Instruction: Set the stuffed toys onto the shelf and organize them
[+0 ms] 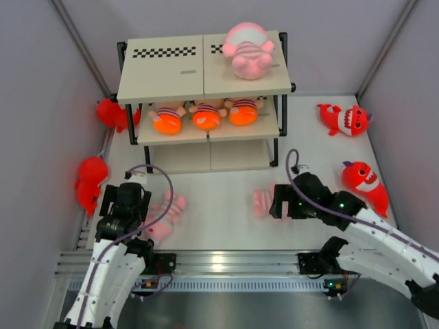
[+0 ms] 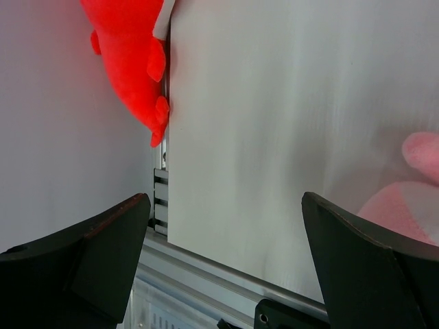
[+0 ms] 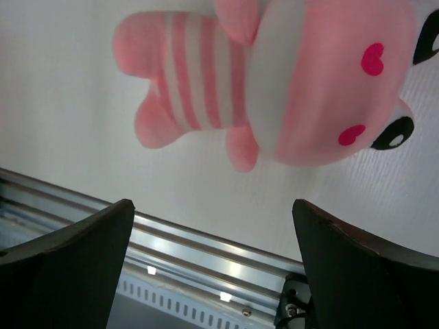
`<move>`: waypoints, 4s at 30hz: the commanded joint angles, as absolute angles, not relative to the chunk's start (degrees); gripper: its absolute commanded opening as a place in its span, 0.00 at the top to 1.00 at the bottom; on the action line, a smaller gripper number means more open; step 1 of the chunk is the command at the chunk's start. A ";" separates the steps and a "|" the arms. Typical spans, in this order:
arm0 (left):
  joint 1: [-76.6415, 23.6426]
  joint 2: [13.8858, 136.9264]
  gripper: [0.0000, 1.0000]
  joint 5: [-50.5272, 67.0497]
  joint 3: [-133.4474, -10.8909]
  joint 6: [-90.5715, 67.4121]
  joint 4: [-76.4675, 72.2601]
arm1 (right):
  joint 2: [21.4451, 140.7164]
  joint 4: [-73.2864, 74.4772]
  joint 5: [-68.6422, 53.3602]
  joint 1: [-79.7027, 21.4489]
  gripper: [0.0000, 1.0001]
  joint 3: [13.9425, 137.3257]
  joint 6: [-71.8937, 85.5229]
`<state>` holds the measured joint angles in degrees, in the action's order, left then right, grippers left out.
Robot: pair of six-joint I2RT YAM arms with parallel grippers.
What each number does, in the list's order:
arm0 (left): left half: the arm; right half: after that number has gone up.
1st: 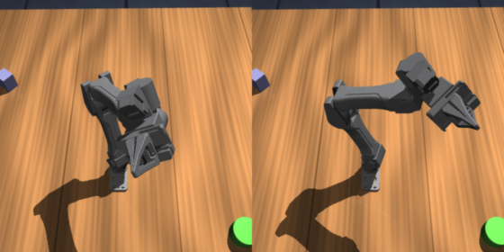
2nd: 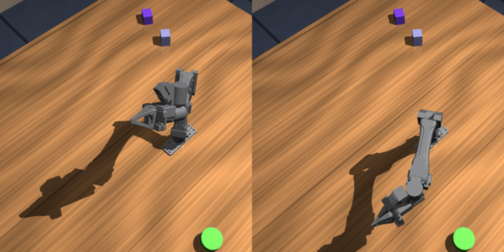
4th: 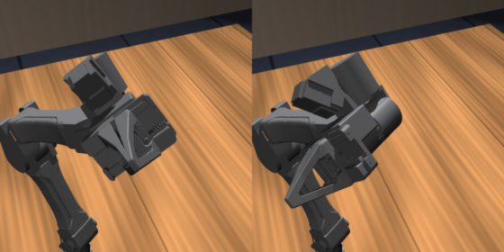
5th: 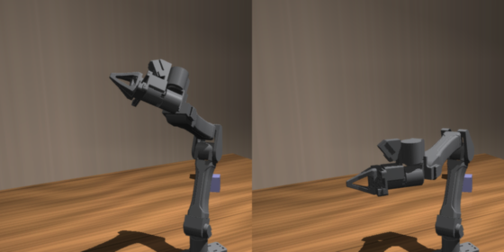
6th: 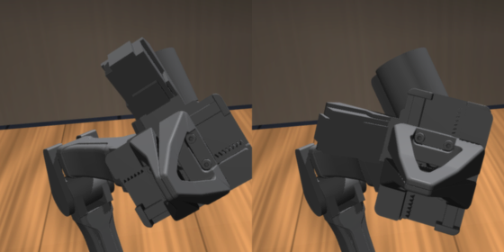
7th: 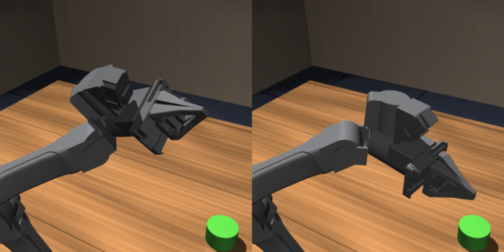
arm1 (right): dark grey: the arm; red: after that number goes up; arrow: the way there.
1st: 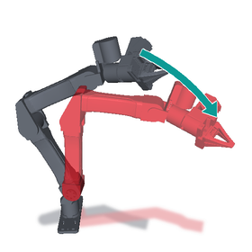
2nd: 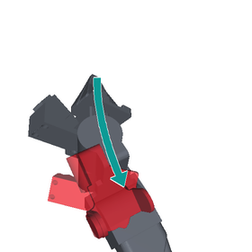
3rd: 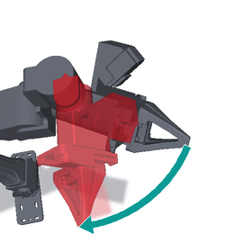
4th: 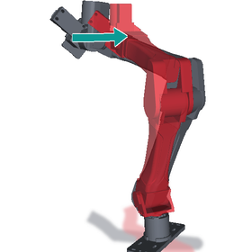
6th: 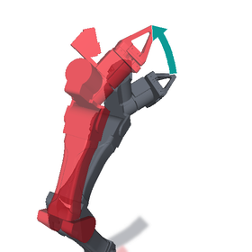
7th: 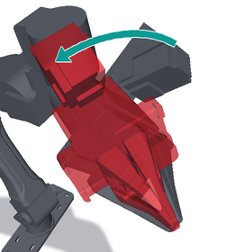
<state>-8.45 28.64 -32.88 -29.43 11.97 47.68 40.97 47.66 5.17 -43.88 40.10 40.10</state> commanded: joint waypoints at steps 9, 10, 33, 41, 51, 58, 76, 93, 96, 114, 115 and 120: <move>-8.00 28.74 0.02 -27.16 -30.85 15.38 48.51 | 63.18 52.90 32.77 -50.54 0.01 46.66 46.40; -8.00 28.83 0.02 -26.81 -30.94 15.99 48.69 | 63.54 53.08 34.18 -50.54 0.01 47.02 46.75; -8.09 40.33 0.02 35.84 -72.92 41.21 70.92 | 63.80 44.55 14.60 -60.81 1.00 63.85 14.43; -9.14 47.28 0.02 52.72 -83.74 46.32 75.76 | 79.25 49.83 11.52 -66.97 1.00 95.48 10.38; -10.46 52.20 0.02 52.21 -91.94 47.19 75.76 | 92.55 54.94 7.83 -69.17 1.00 118.29 6.68; -10.46 53.00 1.00 49.39 -92.37 49.66 75.59 | 90.88 49.49 2.82 -69.52 1.00 117.69 5.72; -10.37 70.66 1.00 22.35 -132.36 14.15 45.73 | 64.26 31.90 17.14 -69.35 0.27 92.56 6.85; -8.88 82.88 1.00 11.85 -115.58 18.72 25.14 | 63.72 33.40 16.00 -69.35 0.27 85.53 7.99; -8.09 81.74 1.00 15.11 -111.20 18.98 25.14 | 63.81 32.17 15.64 -69.35 0.27 83.16 8.96; -7.91 68.58 0.02 3.35 -113.37 16.00 34.26 | 72.32 25.78 8.80 -69.61 0.23 77.71 14.05; -7.91 67.42 0.02 3.25 -113.47 16.08 36.37 | 72.94 23.84 8.18 -69.70 0.23 76.65 14.67; -7.91 57.69 0.02 8.07 -106.73 20.98 54.90 | 83.10 14.42 8.43 -72.07 0.19 74.00 18.72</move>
<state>-8.21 63.26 5.67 -109.82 18.15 41.93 77.38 22.50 9.10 -69.63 73.78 15.46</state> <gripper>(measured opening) 0.984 0.800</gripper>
